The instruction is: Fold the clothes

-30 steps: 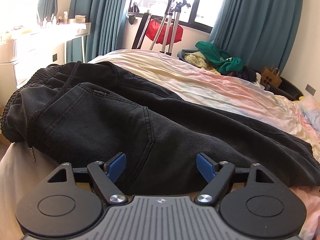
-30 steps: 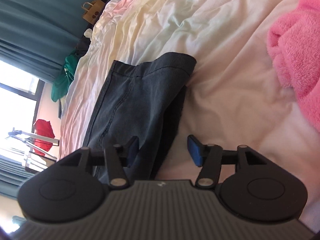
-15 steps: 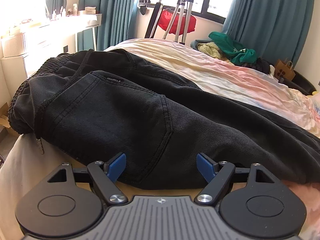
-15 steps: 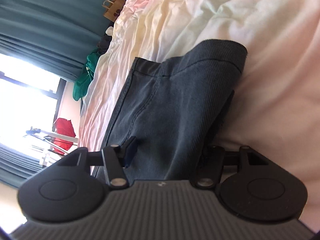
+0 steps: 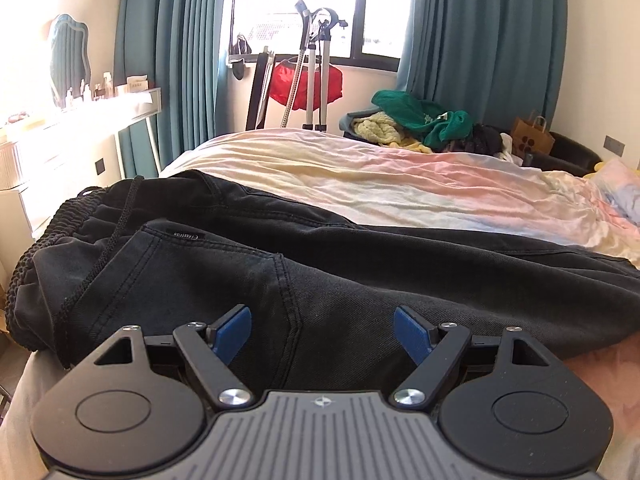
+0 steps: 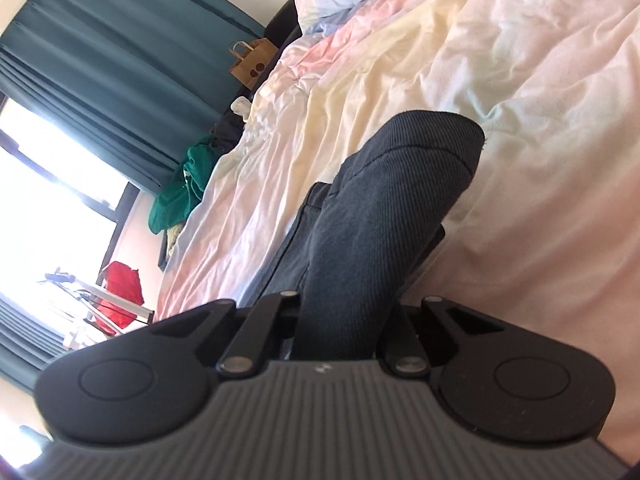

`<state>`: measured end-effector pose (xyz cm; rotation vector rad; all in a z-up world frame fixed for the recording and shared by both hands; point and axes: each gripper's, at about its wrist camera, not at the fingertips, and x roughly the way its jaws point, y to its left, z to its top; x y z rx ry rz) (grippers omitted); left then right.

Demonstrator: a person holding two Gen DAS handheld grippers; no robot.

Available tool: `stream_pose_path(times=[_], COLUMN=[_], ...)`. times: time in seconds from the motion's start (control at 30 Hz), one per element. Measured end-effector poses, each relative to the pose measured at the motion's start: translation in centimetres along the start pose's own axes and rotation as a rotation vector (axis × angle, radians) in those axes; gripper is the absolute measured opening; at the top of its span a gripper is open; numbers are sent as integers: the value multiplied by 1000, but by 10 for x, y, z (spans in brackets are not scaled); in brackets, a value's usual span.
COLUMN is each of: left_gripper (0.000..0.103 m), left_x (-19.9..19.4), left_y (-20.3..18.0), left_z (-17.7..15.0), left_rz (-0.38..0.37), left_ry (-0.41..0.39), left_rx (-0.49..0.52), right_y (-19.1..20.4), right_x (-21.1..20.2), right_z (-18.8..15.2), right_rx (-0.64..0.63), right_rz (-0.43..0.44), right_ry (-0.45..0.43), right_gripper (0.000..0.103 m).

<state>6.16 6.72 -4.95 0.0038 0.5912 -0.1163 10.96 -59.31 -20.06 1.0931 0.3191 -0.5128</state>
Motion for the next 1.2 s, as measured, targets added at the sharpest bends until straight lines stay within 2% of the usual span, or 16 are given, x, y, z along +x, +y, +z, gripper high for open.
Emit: stream_pose_path(times=[0.2,0.43,0.7,0.8,0.97,1.07,1.17,1.2], left_gripper=[81,81,83,84,83,82,83,83], left_x=[18,47,70,75,70,57,55,59], left_y=[-20,-50,-33,-30,-27,-27,-37,-40], left_z=[22,12,-11,-15,-11,-4,-3,-4], left_rz=[48,101,88,84,70,51,82,100], left_ry=[17,31,104,106,64,-15,-62,-48], left_rx=[42,140,99,103,81,62,121,144], right_y=[-26,-25,-24,-22,-22,-23,-23,-23], right_x=[8,6,6,7,8,8,8,8], right_z=[-1,-6,-9,-10,-11,-11,-12,-13], right_rx=[74,49,10,-15,-43,-52,-67,-73], right_rz=[2,11,-1,-7,-9,-8,-13,-15], right_ry=[44,37,35,31,27,25,22,21], right_gripper=[11,11,11,11,11,12,12,12])
